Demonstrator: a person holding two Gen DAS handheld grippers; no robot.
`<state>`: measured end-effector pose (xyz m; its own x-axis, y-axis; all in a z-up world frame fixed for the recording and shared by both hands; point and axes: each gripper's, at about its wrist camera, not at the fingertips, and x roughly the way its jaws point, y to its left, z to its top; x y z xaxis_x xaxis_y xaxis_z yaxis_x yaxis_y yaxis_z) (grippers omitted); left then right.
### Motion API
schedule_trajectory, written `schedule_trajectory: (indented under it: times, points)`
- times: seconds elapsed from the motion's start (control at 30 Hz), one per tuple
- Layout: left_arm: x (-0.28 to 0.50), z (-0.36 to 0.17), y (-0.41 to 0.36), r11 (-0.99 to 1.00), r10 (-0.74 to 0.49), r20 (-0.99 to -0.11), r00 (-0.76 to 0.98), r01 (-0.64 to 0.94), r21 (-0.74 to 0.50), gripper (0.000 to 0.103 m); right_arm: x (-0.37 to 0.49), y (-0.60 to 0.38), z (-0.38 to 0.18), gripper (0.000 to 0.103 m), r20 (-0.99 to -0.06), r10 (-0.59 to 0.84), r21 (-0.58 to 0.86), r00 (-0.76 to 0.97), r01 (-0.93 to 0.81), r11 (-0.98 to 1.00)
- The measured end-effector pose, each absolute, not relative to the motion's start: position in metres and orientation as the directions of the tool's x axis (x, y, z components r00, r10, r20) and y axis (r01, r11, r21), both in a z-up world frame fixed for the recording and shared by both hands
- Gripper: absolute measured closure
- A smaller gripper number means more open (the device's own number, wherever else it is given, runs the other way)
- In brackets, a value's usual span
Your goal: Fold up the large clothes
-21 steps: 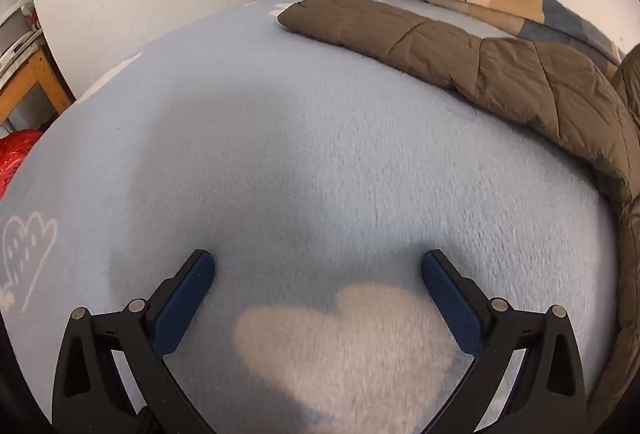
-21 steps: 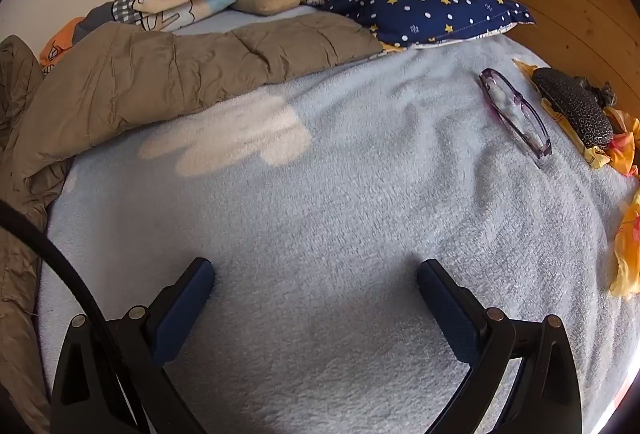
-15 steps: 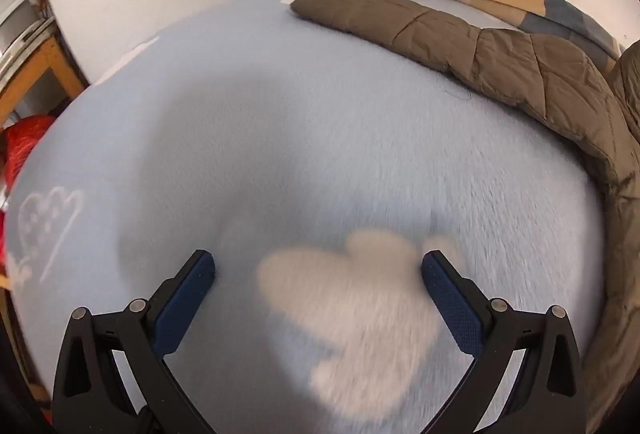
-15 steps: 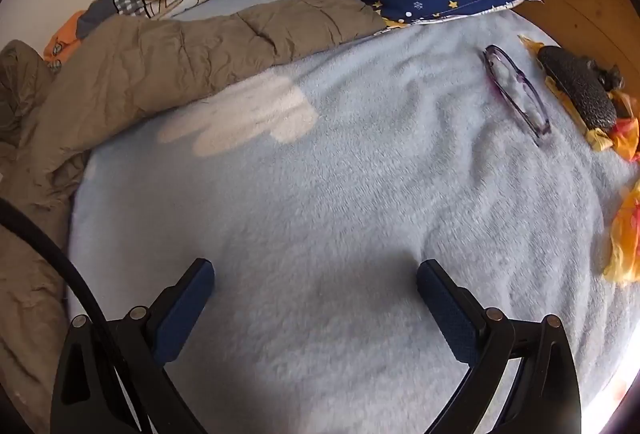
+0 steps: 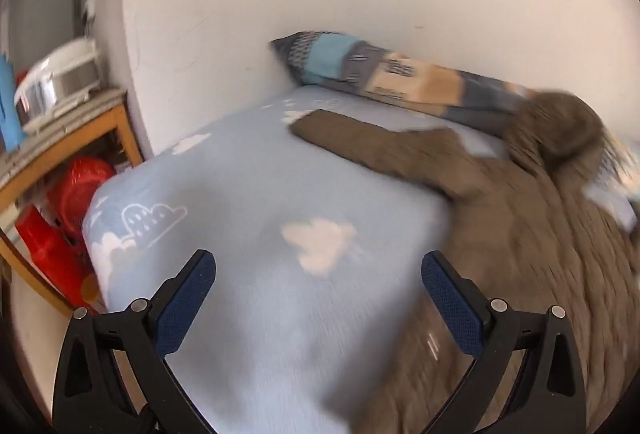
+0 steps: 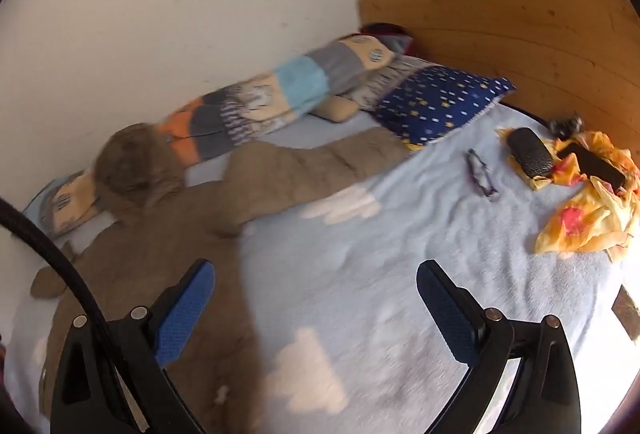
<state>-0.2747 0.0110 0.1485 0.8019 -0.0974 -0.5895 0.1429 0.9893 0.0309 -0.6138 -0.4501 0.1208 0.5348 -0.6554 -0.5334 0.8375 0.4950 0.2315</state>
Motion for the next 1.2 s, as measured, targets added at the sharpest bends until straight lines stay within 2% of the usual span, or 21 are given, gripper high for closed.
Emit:
schedule_trajectory:
  times: [0.1,0.23,0.33,0.43,0.57,1.0,1.2]
  points:
    - [-0.333,0.138,-0.021,0.971,-0.148,-0.591,0.793,0.228,0.064,0.0,-0.6,-0.391,0.109,0.0,-0.512,-0.622,0.214,0.592,0.789,0.576]
    - [-0.403,0.123,-0.054,0.94,-0.251,-0.618,0.745,0.339,0.026,0.0,-0.59,-0.323,0.085,0.0,-0.533,-0.527,0.217,0.662,0.709,0.671]
    - [-0.435,0.109,-0.084,0.906,-0.298,-0.624,0.723,0.42,0.054,0.0,-0.578,-0.272,0.071,0.0,-0.543,-0.512,0.149,0.665,0.677,0.721]
    - [-0.45,0.102,-0.102,0.865,-0.33,-0.625,0.708,0.492,0.1,0.0,-0.566,-0.245,0.064,0.0,-0.554,-0.455,0.165,0.697,0.628,0.761]
    - [-0.454,0.095,-0.108,0.842,-0.352,-0.625,0.697,0.528,0.114,0.0,-0.552,-0.233,0.054,0.0,-0.58,-0.447,0.106,0.681,0.608,0.787]
    - [-0.432,0.081,-0.101,0.844,-0.347,-0.68,0.646,0.531,0.073,0.0,-0.523,-0.244,0.038,0.0,-0.616,-0.445,0.098,0.65,0.624,0.775]
    - [-0.432,0.084,-0.101,0.84,-0.374,-0.666,0.645,0.54,0.052,0.0,-0.516,-0.238,0.035,0.0,-0.617,-0.446,0.079,0.649,0.614,0.785]
